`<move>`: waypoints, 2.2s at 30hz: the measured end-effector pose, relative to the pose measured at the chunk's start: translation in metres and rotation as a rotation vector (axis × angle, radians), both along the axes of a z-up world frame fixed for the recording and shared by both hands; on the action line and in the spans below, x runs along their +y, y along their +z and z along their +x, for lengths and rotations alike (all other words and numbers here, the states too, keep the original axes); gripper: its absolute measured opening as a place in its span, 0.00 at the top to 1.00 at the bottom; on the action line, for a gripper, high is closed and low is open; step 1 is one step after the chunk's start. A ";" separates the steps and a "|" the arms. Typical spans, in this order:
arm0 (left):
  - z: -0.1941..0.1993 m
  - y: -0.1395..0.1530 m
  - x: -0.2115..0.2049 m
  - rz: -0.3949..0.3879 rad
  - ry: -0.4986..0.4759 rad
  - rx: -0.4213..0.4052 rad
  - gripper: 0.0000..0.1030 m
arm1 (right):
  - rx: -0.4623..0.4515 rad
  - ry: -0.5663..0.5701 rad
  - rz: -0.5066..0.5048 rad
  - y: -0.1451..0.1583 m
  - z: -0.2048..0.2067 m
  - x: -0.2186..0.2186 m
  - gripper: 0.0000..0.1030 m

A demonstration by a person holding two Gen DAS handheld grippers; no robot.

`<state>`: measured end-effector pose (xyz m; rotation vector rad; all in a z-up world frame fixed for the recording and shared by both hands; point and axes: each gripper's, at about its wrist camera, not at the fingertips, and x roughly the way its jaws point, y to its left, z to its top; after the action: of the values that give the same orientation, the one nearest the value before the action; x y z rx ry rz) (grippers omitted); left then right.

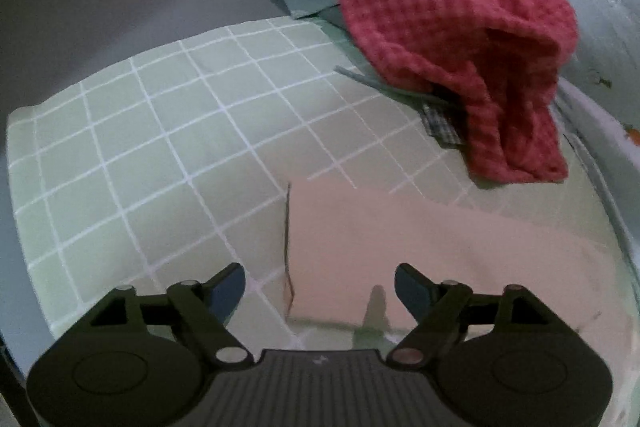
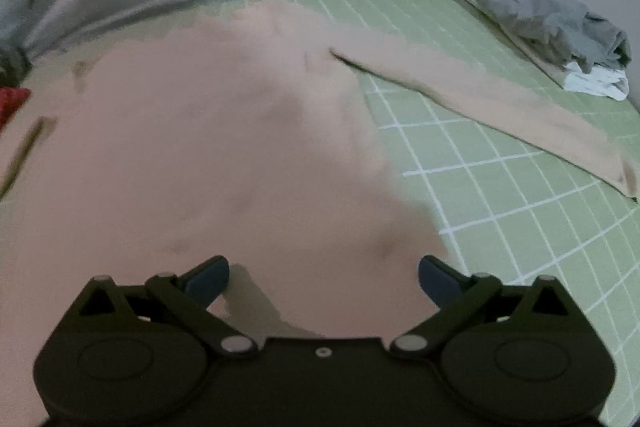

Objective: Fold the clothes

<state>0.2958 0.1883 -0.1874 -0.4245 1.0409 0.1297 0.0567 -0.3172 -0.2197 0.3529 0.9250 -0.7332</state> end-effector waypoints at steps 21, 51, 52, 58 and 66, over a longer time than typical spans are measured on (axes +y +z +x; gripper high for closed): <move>-0.010 0.046 -0.165 -0.296 -0.678 -0.183 0.92 | -0.036 0.000 0.015 -0.005 -0.006 -0.001 0.00; -0.101 0.007 -0.158 0.043 -0.637 0.070 0.32 | -0.293 0.106 0.433 0.006 -0.004 -0.023 0.85; -0.103 0.006 -0.157 0.044 -0.638 0.065 0.31 | -0.312 0.096 0.488 0.002 -0.002 -0.022 0.85; -0.107 0.003 -0.171 0.082 -0.634 0.048 0.16 | -0.382 0.043 0.693 -0.013 0.007 -0.012 0.80; -0.107 0.001 -0.191 0.156 -0.447 0.095 0.16 | -0.352 0.074 0.820 -0.017 0.029 -0.028 0.65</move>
<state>0.1884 -0.0023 -0.1863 -0.0388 1.1859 -0.1695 0.0855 -0.3455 -0.2367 1.1242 0.8600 -0.1758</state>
